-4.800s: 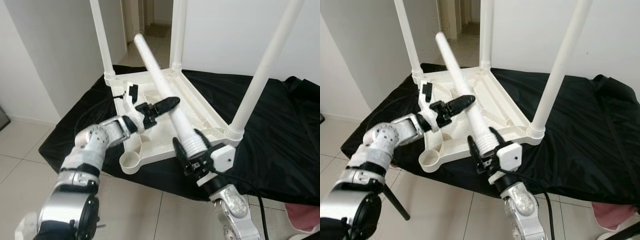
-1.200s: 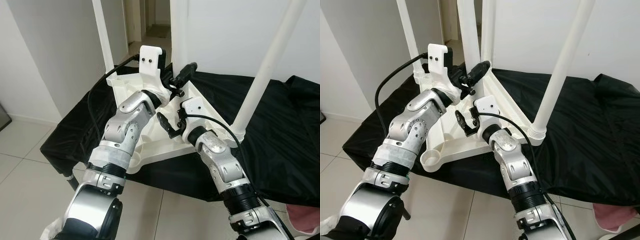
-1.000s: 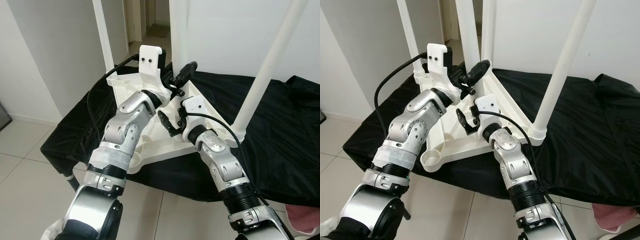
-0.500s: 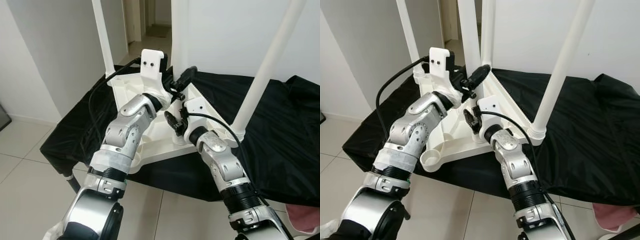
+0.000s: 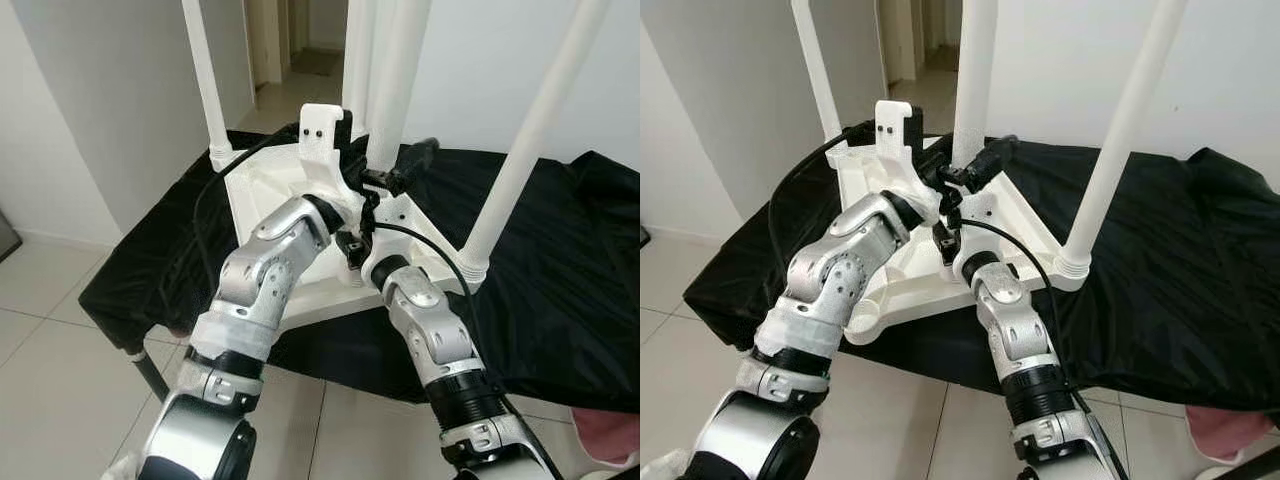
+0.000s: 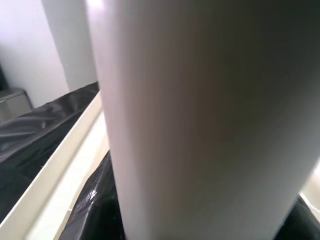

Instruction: Building children table

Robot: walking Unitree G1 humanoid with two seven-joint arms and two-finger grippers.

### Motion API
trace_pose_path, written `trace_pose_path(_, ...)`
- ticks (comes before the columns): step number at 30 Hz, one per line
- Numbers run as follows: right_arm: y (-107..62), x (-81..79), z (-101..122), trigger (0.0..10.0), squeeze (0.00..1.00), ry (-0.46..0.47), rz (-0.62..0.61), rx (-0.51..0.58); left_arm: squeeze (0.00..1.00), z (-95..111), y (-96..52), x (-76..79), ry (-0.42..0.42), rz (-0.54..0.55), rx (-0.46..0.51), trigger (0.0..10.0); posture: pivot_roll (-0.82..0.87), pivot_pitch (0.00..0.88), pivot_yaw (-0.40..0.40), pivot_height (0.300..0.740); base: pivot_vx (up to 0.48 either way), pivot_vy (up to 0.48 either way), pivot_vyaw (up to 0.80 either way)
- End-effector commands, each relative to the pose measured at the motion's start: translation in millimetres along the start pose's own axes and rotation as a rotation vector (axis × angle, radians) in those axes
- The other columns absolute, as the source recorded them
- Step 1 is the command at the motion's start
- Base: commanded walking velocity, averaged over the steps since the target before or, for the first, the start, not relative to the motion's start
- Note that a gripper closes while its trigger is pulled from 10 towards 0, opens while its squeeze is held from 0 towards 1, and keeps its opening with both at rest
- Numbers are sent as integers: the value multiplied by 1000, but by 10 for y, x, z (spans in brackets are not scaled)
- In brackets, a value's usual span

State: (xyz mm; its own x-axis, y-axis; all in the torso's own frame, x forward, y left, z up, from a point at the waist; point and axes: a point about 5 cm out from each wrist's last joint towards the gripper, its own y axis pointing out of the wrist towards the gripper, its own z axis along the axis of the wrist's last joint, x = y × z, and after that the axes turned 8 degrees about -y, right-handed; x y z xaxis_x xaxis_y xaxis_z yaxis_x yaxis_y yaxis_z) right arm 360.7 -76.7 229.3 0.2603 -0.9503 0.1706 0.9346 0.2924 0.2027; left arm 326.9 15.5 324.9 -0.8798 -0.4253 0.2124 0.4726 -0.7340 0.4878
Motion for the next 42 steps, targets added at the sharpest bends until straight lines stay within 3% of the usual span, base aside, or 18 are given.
trace_pose_path(1,-30,31,-52,10000,0,32,-42,-17,0,13,-24,114,-11,-124,-8,10000,0,110,48,740,0,0,0)
trace_pose_path(9,-63,91,-74,10000,0,62,-100,-17,0,93,-136,77,-6,-105,14,10000,10,110,40,740,0,0,0)
trace_pose_path(20,-65,56,-13,10000,0,61,-77,22,0,138,-253,36,83,-62,0,10000,27,106,22,740,0,0,0)
trace_pose_path(25,-173,139,0,10000,0,42,-118,81,0,-15,-567,-249,152,91,-113,10000,24,94,21,740,0,0,0)
trace_pose_path(35,-340,266,-89,10000,0,40,-179,66,0,-173,-818,-464,179,231,-191,10000,3,93,27,740,0,0,0)
trace_pose_path(37,-371,287,-103,10000,0,39,-187,64,0,-198,-867,-507,196,255,-206,10000,-3,89,27,740,0,0,0)
trace_pose_path(39,-424,307,-102,10000,0,38,-195,75,0,-275,-1012,-639,250,325,-259,10000,-11,84,24,740,0,0,0)
trace_pose_path(42,-434,312,-95,10000,0,31,-194,80,0,-324,-1078,-714,275,370,-298,10000,-6,76,28,740,0,0,0)
